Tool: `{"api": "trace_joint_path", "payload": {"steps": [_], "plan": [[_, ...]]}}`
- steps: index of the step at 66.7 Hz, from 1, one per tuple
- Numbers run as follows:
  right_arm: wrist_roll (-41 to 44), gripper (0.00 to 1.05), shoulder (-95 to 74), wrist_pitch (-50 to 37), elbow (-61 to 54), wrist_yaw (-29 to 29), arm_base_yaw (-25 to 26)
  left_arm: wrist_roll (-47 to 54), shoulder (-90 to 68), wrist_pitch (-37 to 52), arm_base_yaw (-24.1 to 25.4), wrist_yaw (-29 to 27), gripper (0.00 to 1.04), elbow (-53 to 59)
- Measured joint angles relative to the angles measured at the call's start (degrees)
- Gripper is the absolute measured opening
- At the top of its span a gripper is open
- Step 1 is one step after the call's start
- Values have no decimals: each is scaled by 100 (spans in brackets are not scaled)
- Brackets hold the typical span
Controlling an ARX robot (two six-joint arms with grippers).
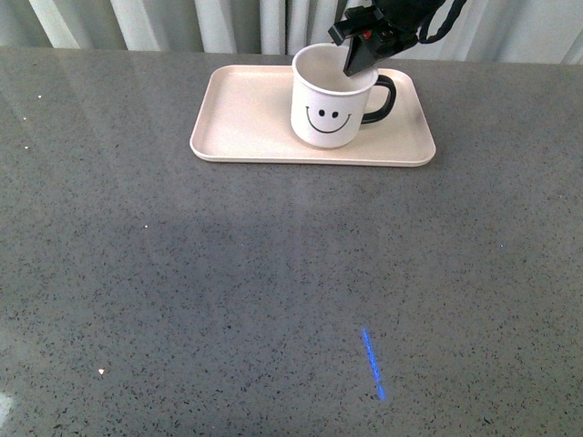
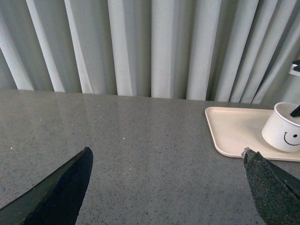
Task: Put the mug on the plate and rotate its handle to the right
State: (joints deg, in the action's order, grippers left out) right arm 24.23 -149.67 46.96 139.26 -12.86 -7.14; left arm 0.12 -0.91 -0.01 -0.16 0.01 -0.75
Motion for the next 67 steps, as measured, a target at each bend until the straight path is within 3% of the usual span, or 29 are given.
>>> {"api": "trace_joint_path", "payload": {"steps": [67], "plan": [[260,2,-61,76,2,33,-37,-2,0,0,0,0,96,-2]]}}
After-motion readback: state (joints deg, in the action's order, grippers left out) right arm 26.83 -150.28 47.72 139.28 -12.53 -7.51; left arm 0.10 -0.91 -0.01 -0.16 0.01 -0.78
